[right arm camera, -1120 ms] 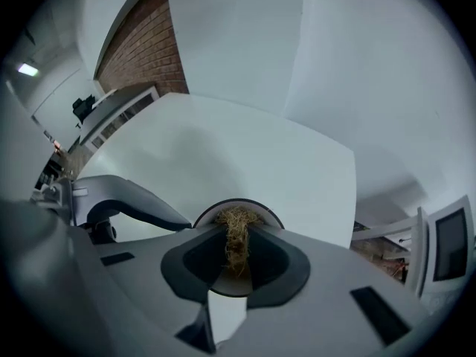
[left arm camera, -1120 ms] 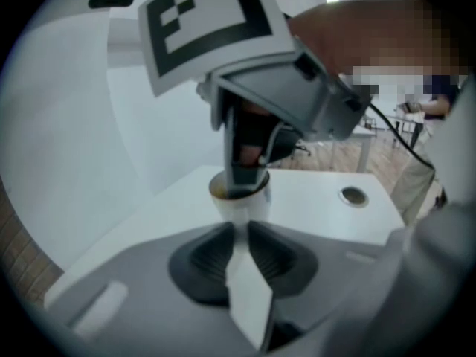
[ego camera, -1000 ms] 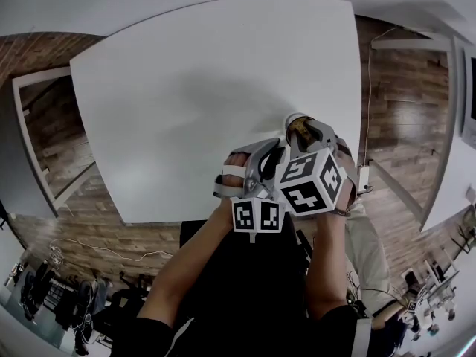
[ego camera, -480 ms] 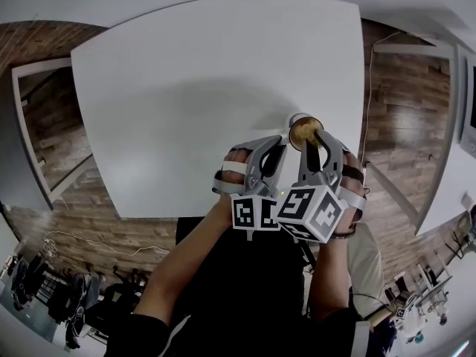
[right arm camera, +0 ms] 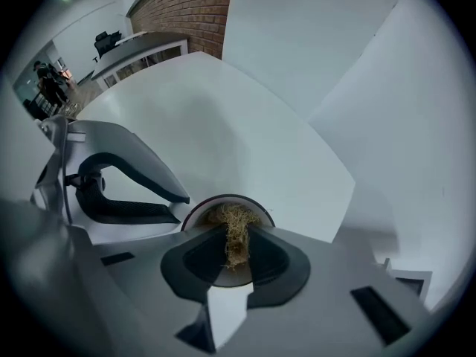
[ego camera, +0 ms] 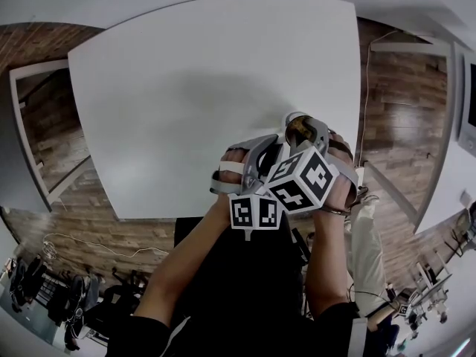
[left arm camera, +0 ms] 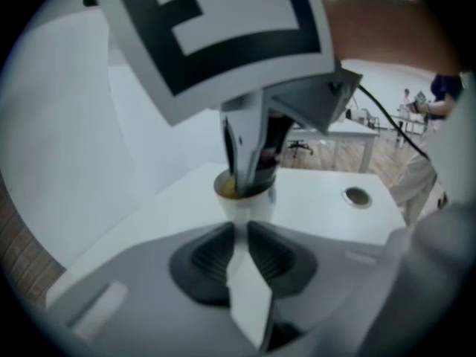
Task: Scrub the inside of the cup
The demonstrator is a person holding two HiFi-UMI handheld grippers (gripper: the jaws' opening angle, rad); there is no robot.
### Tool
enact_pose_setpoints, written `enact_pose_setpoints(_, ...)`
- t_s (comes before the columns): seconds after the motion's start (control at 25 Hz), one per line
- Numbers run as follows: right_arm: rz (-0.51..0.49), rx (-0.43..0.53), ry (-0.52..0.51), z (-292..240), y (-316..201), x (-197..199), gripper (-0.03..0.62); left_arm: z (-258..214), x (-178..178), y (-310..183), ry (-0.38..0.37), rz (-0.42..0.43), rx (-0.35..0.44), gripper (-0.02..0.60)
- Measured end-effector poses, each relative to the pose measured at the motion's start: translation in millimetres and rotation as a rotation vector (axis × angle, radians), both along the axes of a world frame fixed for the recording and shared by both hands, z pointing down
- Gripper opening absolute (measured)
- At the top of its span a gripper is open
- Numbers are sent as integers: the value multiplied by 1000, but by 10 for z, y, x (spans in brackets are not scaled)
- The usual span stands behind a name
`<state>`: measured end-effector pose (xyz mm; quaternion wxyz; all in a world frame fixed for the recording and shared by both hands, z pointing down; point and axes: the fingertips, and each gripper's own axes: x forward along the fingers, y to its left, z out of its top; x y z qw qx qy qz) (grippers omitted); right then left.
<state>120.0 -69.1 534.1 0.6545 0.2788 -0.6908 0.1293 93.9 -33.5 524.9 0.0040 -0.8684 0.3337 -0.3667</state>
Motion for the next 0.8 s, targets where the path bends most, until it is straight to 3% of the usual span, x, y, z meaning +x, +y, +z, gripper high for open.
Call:
enact_pose_setpoints(0.32,63,-83,-94,-571,141,117,55,-5,16,-30,-3,3,11,60)
enact_pose_setpoints(0.6,49,-200,-96,-172,201,32,54,-3,21,-59,-5,2,10,60)
enact_pose_setpoints(0.8,65,-196,-101,-27,156,21,54,13,31,-56,-11,12,19,60)
